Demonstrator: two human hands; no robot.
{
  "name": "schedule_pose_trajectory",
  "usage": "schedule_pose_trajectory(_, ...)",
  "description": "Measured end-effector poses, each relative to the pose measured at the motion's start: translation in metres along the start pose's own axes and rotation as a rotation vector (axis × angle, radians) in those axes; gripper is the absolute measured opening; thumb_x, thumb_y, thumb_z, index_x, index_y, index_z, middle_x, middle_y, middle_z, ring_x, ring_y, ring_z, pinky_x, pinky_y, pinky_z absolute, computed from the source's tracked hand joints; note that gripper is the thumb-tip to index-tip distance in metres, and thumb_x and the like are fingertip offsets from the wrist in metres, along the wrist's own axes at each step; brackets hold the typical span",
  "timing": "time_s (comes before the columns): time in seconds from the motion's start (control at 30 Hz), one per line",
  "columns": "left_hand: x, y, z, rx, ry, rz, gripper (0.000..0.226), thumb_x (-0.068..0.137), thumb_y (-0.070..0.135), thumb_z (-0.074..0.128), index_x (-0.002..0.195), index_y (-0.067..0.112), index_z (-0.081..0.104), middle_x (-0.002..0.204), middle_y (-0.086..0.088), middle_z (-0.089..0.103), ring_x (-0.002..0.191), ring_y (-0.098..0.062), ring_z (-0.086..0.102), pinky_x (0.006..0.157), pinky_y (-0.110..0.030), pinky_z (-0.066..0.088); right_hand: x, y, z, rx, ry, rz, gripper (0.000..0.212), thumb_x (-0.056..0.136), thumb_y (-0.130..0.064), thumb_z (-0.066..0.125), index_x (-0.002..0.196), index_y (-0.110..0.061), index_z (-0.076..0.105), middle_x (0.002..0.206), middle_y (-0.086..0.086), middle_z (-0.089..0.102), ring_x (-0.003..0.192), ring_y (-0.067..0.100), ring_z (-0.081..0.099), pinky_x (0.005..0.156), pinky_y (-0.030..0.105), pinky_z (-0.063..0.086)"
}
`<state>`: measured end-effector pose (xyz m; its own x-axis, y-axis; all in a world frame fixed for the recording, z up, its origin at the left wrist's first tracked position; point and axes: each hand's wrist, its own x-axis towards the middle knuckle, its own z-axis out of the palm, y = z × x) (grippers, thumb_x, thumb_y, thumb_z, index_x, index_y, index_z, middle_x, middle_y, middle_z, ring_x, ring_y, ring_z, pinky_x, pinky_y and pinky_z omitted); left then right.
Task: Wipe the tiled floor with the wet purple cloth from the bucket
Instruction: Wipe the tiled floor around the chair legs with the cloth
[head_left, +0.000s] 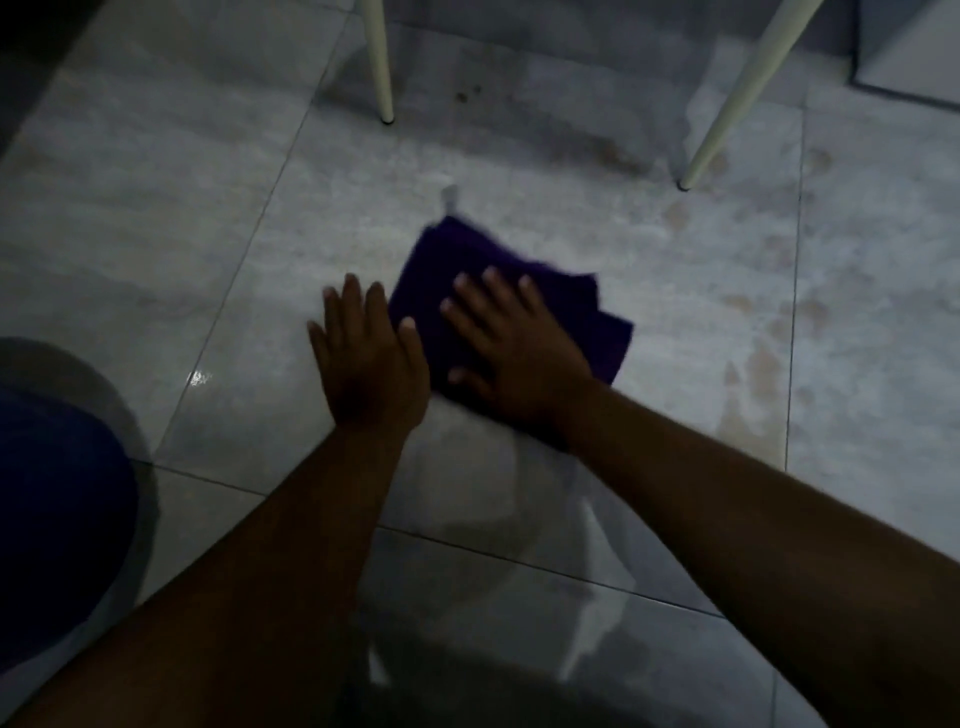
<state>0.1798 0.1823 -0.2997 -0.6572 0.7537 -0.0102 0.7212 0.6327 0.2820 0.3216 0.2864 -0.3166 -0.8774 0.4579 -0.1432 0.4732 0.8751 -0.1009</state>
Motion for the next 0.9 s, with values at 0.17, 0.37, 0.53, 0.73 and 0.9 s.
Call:
schedule_pose_trajectory(0.17,0.056,-0.013,-0.006,-0.033,0.044,0.137,0.058,0.098,0.04,0.032,0.147,0.008,0.034,0.159,-0.016,0.027,0.15,-0.033,0.017,0.122,-0.051,0.016,-0.1,0.012,0.014,0.074,-0.016,-0.605,0.068,0.096,-0.059,0.046,0.153,-0.023,0.035,0.164,0.005,0.026,0.154,0.029,0.013,0.123,0.056,0.011)
schedule_pose_trajectory(0.37,0.091,-0.031,0.009,0.075,-0.069,0.199,0.065,0.096,0.045,0.041,0.149,0.008,0.031,0.162,-0.017,0.021,0.151,-0.035,0.013,0.121,-0.055,0.013,-0.056,0.131,-0.008,-0.006,-0.032,-0.253,0.073,0.094,-0.064,0.038,0.155,-0.025,0.027,0.165,0.004,0.021,0.154,0.032,0.013,0.122,0.057,0.016)
schedule_pose_trajectory(0.53,0.094,-0.026,0.025,0.2,-0.027,0.222,0.072,0.095,0.055,0.022,0.152,0.01,0.024,0.163,-0.016,0.016,0.152,-0.034,0.01,0.12,-0.059,0.013,0.075,0.172,-0.023,0.046,0.054,0.176,0.08,0.092,-0.071,0.013,0.158,-0.025,0.012,0.168,0.005,0.01,0.155,0.031,0.005,0.124,0.054,0.005)
schedule_pose_trajectory(0.73,0.097,-0.026,0.03,0.227,-0.039,0.183,0.072,0.095,0.057,0.021,0.152,0.014,0.021,0.163,-0.014,0.016,0.152,-0.032,0.01,0.12,-0.059,0.015,0.216,0.189,-0.039,0.079,0.044,0.399,0.076,0.095,-0.068,0.015,0.158,-0.028,0.001,0.169,0.004,0.0,0.154,0.034,-0.002,0.123,0.055,-0.001)
schedule_pose_trajectory(0.9,0.097,-0.026,0.029,0.222,-0.04,0.194,0.071,0.095,0.057,0.021,0.152,0.014,0.022,0.164,-0.012,0.015,0.152,-0.03,0.009,0.12,-0.058,0.012,0.246,0.159,-0.042,0.064,0.028,0.293,0.072,0.098,-0.064,0.016,0.158,-0.029,0.002,0.169,0.002,0.0,0.155,0.031,-0.003,0.123,0.055,-0.003)
